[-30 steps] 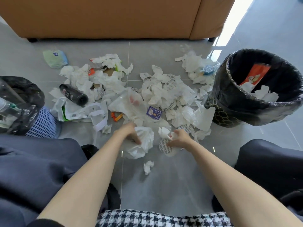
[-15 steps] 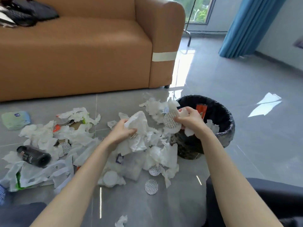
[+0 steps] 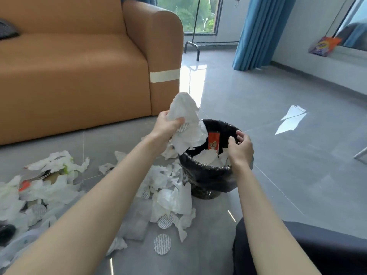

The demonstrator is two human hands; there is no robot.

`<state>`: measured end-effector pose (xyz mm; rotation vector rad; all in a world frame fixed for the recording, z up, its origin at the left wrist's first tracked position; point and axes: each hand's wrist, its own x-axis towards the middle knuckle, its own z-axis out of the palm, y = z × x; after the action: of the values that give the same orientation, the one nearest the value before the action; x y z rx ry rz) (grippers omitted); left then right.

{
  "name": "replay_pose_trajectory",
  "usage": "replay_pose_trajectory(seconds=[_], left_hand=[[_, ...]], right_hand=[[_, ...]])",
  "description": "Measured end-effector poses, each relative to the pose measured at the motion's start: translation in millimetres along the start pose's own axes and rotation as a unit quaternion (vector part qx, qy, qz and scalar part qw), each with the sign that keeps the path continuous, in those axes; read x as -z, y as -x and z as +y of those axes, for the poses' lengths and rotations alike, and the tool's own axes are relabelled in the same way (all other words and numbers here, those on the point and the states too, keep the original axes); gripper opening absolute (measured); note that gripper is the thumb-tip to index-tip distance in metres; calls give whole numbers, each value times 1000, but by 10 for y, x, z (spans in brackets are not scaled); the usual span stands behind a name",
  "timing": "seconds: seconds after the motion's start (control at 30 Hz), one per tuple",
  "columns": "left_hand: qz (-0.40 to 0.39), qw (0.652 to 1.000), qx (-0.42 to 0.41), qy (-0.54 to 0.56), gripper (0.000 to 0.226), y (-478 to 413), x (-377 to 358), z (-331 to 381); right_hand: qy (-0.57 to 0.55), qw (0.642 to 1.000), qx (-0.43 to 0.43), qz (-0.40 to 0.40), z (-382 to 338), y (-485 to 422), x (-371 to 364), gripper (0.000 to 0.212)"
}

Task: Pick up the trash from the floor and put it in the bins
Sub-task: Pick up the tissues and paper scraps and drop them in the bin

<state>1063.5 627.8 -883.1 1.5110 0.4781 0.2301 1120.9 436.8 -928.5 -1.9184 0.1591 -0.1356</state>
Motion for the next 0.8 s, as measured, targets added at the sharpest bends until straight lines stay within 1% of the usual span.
replay_pose_trajectory(seconds=[0.1,0.17,0.23,0.3,0.4,0.47,0.6,0.7,0.73,0.8], left_hand=[[-22,1000,-10,-7,67,-90,-359,11],[-50,998,12,-33,86,-66,-535,-36],[-82,995,42,-38,97,-72,-614,-126],[-95,993,47,-56,92,-83,-596,-231],[-81,992,7,-94,71,-18,-455,-314],[-43,996,-6,-84,58,46,-281,-331],[53,997,-17,-59,41,202,180,-384],[92,992,-7,-86,38,348,552,-568],[97,990,5,-104,37,425,687,-665],[94,983,45,-149,37,557,939,-902]], right_hand=[[-57,997,-48,18,45,-32,29,31],[-61,996,-58,6,62,-34,32,30],[-49,997,-56,-6,96,-37,35,30],[-36,998,-52,-10,109,-33,39,29],[-39,998,-47,-25,83,6,-17,27],[-52,997,-33,-48,59,79,-107,26],[-27,993,15,-113,17,319,-320,25],[29,976,105,-186,-19,602,-499,24],[48,964,132,-225,-4,730,-579,23],[89,935,160,-304,58,962,-730,22]])
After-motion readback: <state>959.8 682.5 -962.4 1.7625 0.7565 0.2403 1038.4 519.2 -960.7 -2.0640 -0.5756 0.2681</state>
